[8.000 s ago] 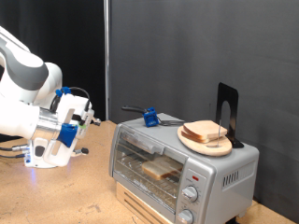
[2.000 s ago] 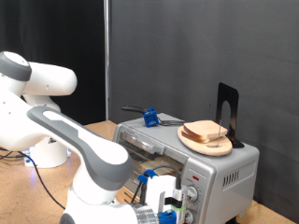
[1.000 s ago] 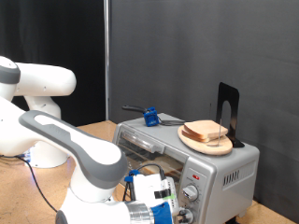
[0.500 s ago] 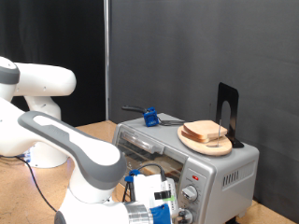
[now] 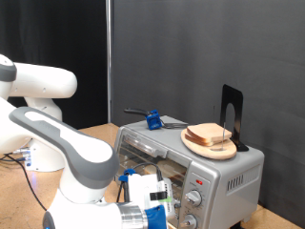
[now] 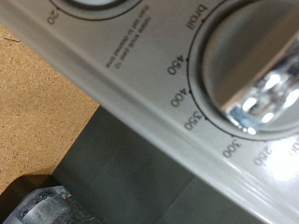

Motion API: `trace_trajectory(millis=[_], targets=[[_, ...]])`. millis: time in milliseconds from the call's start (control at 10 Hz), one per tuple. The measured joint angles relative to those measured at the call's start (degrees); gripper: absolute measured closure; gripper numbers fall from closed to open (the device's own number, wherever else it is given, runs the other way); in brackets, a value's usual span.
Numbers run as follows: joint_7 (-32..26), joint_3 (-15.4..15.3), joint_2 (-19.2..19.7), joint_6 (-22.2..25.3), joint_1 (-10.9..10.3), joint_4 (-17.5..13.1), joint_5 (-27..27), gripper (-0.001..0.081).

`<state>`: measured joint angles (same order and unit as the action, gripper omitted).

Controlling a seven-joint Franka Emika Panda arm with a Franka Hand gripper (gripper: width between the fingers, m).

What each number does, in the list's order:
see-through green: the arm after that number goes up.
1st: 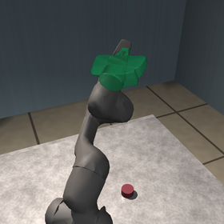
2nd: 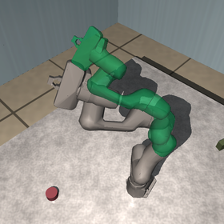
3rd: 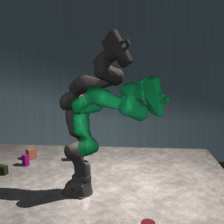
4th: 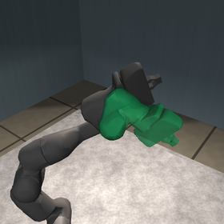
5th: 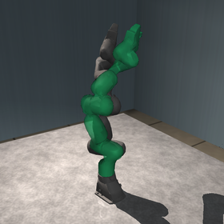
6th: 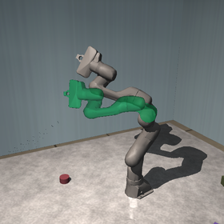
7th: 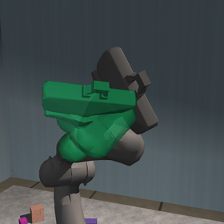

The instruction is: Make a piece of toast with the oven

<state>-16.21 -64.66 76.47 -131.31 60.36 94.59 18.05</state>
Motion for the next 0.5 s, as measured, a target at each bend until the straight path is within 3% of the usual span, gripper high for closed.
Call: trace_trajectory(millis=[100,200,500], targets=[[0.55,-0.08,-0.44,1.07,0.84,0.11,0.03,0.0209],[1.87,-0.33,-1.08,2.71,2.20,0.41,0.18,0.0051],[6.21,-2.03,-4.03,9.08,7.91,2.21,0.95,0.0000]])
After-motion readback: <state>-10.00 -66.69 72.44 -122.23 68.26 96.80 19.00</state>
